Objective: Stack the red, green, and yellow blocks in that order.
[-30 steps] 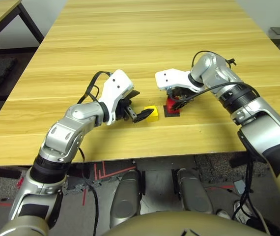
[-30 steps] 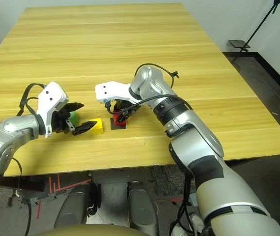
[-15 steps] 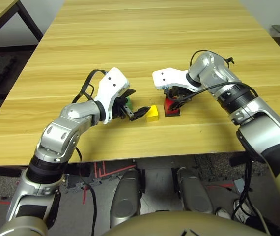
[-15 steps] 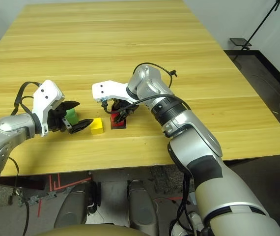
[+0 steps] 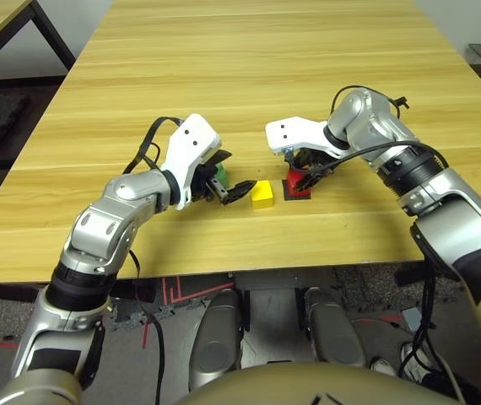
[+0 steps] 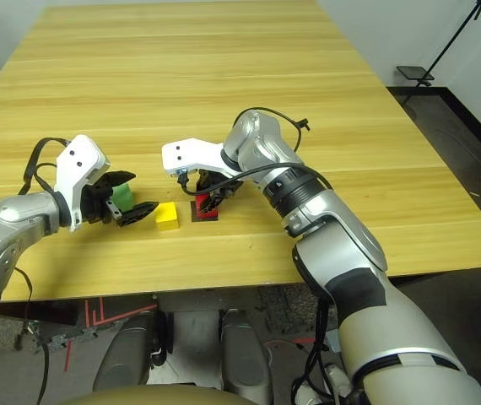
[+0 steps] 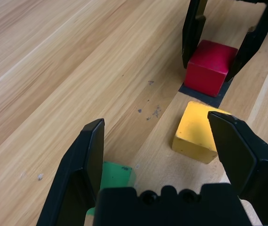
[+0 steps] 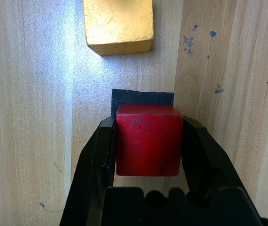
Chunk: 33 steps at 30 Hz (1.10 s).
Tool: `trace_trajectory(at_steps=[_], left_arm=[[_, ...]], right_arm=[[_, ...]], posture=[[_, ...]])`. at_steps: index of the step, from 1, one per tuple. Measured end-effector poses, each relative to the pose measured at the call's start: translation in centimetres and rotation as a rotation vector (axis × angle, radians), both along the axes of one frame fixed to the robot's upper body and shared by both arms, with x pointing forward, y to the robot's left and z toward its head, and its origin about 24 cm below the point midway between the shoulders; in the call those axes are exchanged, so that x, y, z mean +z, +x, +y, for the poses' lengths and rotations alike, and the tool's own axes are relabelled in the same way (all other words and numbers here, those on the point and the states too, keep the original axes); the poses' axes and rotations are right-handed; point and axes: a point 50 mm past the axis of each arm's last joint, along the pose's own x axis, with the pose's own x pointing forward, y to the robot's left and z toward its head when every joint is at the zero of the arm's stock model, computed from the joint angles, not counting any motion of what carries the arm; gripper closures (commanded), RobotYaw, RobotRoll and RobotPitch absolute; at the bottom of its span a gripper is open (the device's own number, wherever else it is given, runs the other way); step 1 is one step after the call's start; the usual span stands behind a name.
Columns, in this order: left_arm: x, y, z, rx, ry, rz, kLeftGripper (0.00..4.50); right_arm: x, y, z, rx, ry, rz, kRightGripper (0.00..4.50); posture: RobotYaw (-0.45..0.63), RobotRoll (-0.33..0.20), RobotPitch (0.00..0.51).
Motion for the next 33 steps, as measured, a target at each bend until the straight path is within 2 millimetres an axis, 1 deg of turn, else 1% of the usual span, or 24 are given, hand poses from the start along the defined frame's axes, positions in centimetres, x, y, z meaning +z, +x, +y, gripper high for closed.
trace_trajectory(at_steps=[1, 3, 6, 9, 11, 15, 17, 19, 23, 25, 28, 31, 33], left_arm=[[0.0, 0.0, 0.1, 0.001, 0.005, 0.001, 0.0], [0.0, 0.0, 0.5, 0.002, 0.023, 0.006, 0.0], [-0.2, 0.2, 1.2, 0.012, 0.042, 0.023, 0.0], [-0.3, 0.5, 2.1, 0.02, 0.074, 0.031, 0.0], [-0.4, 1.0, 3.1, 0.036, 0.103, 0.037, 0.0], [-0.7, 2.0, 4.3, 0.052, 0.134, 0.047, 0.0], [-1.0, 2.6, 4.8, 0.053, 0.15, 0.046, 0.0], [-1.5, 3.1, 5.2, 0.056, 0.157, 0.06, 0.0], [-2.3, 3.7, 5.1, 0.024, 0.176, 0.082, 0.0], [-2.6, 3.9, 5.1, 0.007, 0.196, 0.091, 0.0], [-3.0, 4.1, 5.1, -0.015, 0.221, 0.097, 0.0], [-3.2, 4.2, 4.8, -0.022, 0.206, 0.099, 0.61], [-3.3, 4.3, 4.1, -0.035, 0.181, 0.091, 1.25]], right_arm=[[-0.2, -0.1, -0.1, 0.003, 0.025, 0.015, 0.84], [0.5, 0.1, -0.6, 0.015, 0.119, 0.027, 0.09], [3.1, 0.9, -2.8, -0.014, 0.225, -0.012, 0.04], [5.6, 1.1, -5.9, -0.055, 0.294, -0.055, 0.04], [6.8, 0.9, -8.7, -0.098, 0.334, -0.083, 0.04], [8.1, 0.3, -12.1, -0.167, 0.384, -0.114, 0.04], [7.8, -0.2, -13.5, -0.209, 0.393, -0.11, 0.04], [7.0, -0.7, -14.0, -0.239, 0.416, -0.079, 0.04], [5.4, -1.6, -13.8, -0.281, 0.448, -0.032, 0.04], [5.4, -1.8, -13.6, -0.289, 0.468, -0.036, 0.04], [5.8, -2.0, -13.5, -0.319, 0.496, -0.067, 0.04], [5.6, -2.3, -13.4, -0.331, 0.512, -0.067, 0.0], [5.4, -2.5, -13.4, -0.34, 0.517, -0.059, 0.0]], posture=[[0.47, -0.241, 0.104], [0.46, -0.23, 0.097], [0.45, -0.221, 0.09], [0.42, -0.214, 0.082], [0.39, -0.209, 0.074], [0.35, -0.2, 0.063], [0.33, -0.193, 0.058], [0.31, -0.186, 0.056], [0.28, -0.171, 0.048], [0.26, -0.165, 0.049], [0.25, -0.158, 0.048], [0.24, -0.149, 0.048], [0.23, -0.144, 0.05]])
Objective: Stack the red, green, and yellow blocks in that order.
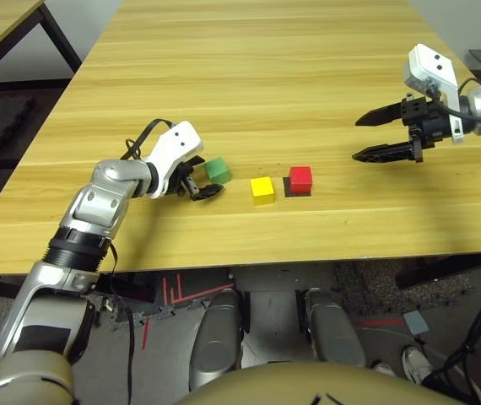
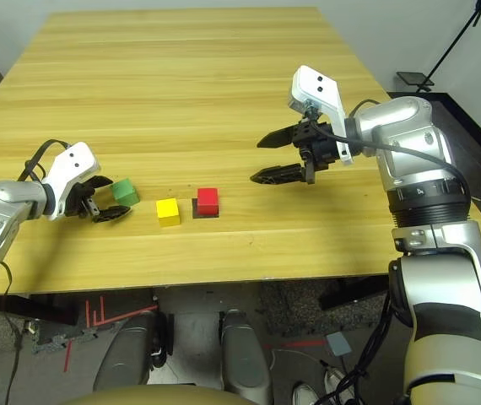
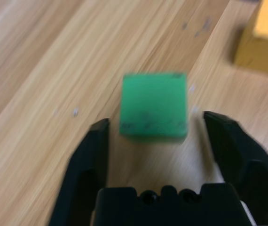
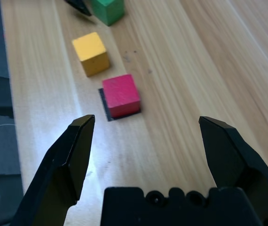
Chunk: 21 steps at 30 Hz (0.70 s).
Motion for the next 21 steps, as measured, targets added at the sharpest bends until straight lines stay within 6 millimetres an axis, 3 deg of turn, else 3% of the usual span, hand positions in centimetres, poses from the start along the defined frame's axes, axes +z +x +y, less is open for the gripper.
trace_trajectory(at_steps=[4, 11, 18, 21], left_arm=[[0.4, 0.4, -0.6, 0.002, -0.009, -0.016, 2.51], [0.8, 0.8, -2.0, -0.011, -0.072, 0.025, 2.51], [5.9, 2.1, -4.9, -0.147, -0.105, -0.076, 2.51], [6.5, 2.2, -6.5, -0.239, -0.097, -0.061, 2.51]], right_arm=[[-0.2, -0.3, -0.3, -0.03, 0.002, -0.002, 0.0], [-0.6, -0.7, -0.7, -0.059, 0.013, 0.018, 0.0], [-1.0, -1.0, -1.6, -0.099, 0.007, 0.027, 0.0], [-1.6, -1.3, -1.8, -0.113, 0.009, 0.043, 0.0]], posture=[[0.23, -0.141, 0.049], [0.23, -0.137, 0.046], [0.21, -0.123, 0.049], [0.2, -0.117, 0.051]])
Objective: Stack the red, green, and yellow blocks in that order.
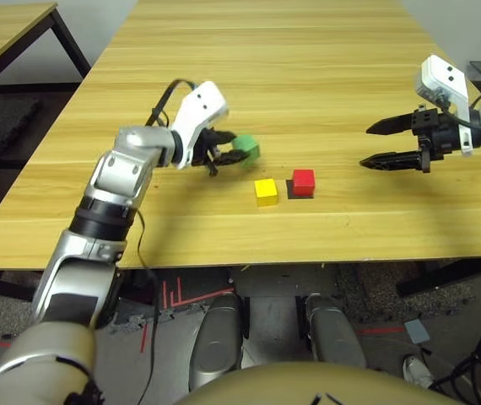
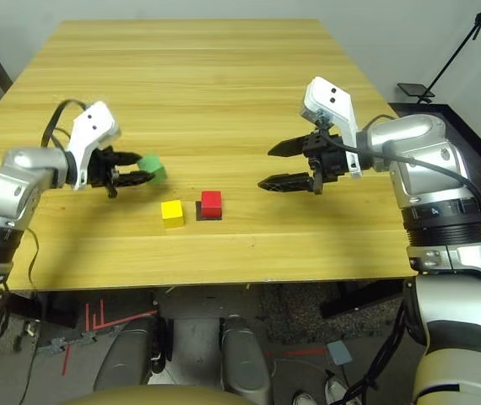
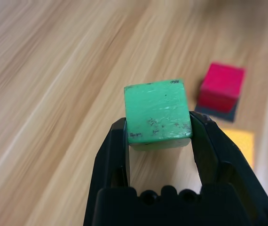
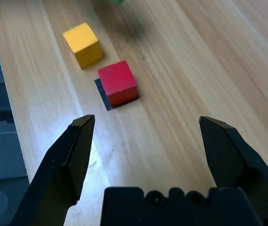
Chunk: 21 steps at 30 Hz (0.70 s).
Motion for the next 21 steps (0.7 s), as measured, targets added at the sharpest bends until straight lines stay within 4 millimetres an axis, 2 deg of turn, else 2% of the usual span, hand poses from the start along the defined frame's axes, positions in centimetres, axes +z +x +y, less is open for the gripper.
trace_trajectory(at_steps=[10, 15, 21], left_arm=[[0.4, 1.4, -4.9, -0.257, 0.043, 0.03, 2.51], [0.0, 1.8, -6.0, -0.33, 0.041, 0.033, 2.51], [-1.1, 2.1, -6.4, -0.375, 0.036, 0.048, 2.51]], right_arm=[[-1.0, -1.1, -0.1, -0.044, 0.028, 0.017, 0.0], [-0.7, -1.3, 0.0, -0.052, 0.047, 0.004, 0.0], [-1.0, -1.7, -0.4, -0.083, 0.039, 0.008, 0.0]], posture=[[0.13, -0.103, 0.059], [0.11, -0.102, 0.061], [0.09, -0.11, 0.064]])
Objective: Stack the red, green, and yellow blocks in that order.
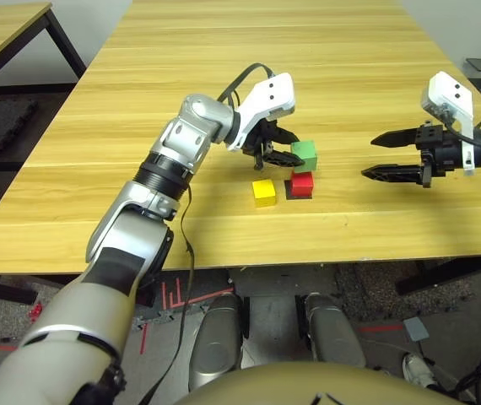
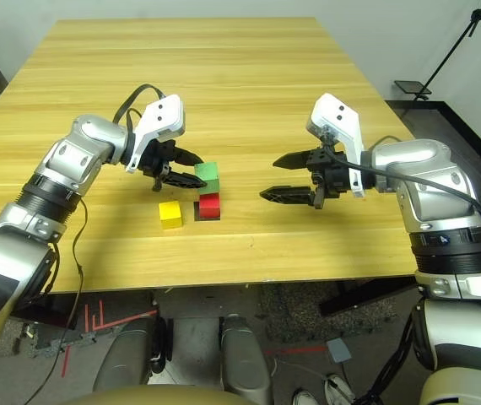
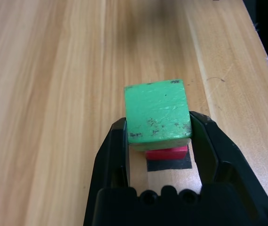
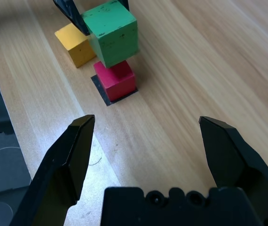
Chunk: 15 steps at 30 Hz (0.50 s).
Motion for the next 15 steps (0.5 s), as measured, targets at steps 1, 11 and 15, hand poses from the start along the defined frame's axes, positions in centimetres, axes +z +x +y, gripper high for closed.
trace_trajectory(at_steps=[1, 11, 15], left_arm=[[-0.1, 0.0, 0.0, -0.005, 0.0, 0.001, 2.51], [-1.2, 0.0, -0.3, -0.038, -0.004, 0.005, 2.51], [-1.7, 0.0, -0.5, -0.039, 0.003, 0.02, 2.51]], right_arm=[[0.0, 0.0, 0.0, -0.003, 0.0, 0.001, 0.0], [0.3, -0.2, -0.1, -0.008, 0.008, -0.005, 0.0], [0.2, -0.3, -0.2, -0.016, 0.002, -0.002, 0.0]], posture=[[0.09, -0.111, 0.063], [0.08, -0.11, 0.085], [0.07, -0.108, 0.089]])
